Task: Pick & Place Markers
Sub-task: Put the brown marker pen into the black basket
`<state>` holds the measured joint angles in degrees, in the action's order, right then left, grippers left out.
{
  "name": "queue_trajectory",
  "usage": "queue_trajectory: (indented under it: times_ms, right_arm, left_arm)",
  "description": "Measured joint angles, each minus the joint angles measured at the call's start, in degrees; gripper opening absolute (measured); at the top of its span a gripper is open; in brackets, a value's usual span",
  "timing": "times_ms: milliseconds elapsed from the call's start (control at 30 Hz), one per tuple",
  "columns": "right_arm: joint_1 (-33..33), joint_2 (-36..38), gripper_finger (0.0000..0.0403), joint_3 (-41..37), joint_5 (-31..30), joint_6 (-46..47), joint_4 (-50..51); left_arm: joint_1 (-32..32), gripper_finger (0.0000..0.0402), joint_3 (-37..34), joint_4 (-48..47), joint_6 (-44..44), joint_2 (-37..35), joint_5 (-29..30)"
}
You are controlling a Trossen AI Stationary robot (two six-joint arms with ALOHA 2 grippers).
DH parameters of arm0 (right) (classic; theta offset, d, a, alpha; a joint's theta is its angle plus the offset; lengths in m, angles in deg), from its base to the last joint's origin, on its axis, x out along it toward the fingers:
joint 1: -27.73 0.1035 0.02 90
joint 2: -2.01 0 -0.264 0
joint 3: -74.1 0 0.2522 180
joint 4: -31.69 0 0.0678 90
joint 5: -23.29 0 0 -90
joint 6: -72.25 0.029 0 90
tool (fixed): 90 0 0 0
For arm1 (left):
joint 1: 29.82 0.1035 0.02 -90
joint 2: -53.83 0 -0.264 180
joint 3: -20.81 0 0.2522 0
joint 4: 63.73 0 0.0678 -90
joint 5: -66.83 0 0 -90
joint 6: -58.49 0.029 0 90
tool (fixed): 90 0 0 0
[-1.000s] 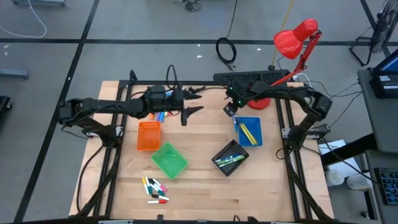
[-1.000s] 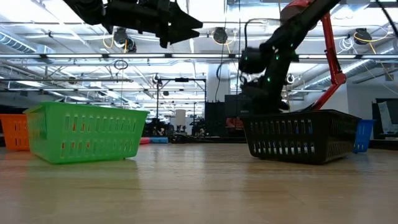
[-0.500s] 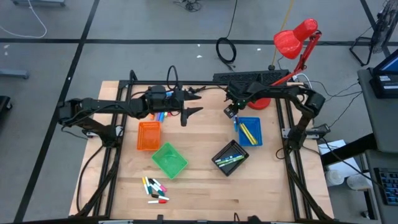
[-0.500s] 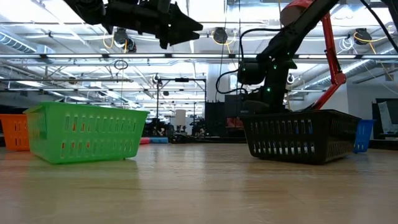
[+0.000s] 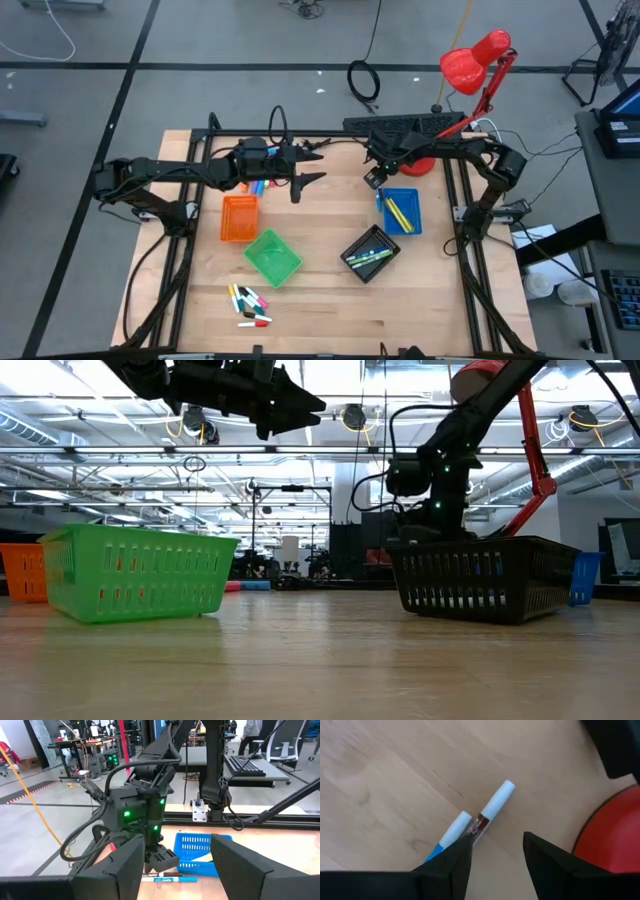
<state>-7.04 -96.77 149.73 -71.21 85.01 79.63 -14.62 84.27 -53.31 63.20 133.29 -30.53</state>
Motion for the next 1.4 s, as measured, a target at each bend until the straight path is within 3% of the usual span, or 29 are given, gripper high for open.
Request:
queue_trajectory:
  times_ms: [833, 1000, 1233, 1400]
  right_arm:
    - [2.1, -1.51, 0.0161, -2.75, -0.01, 0.86, -4.26]
    - [2.05, -1.57, 0.0124, -2.75, 0.05, 0.6, -4.57]
    - [2.21, -1.66, 0.0021, -2.87, -0.08, -2.46, -6.93]
    - [2.23, -1.84, 0.0023, -2.88, 1.76, -5.54, -12.16]
  left_arm:
    - [0.0, 0.0228, 0.0, -0.02, -0.05, 0.02, -0.02]
    - [0.0, 0.0228, 0.0, -0.07, 0.14, 0.02, -0.02]
    - [0.0, 0.0228, 0.0, -0.1, 0.57, 0.02, -0.02]
    - [0.0, 0.0228, 0.0, -0.43, 0.59, 0.04, -0.02]
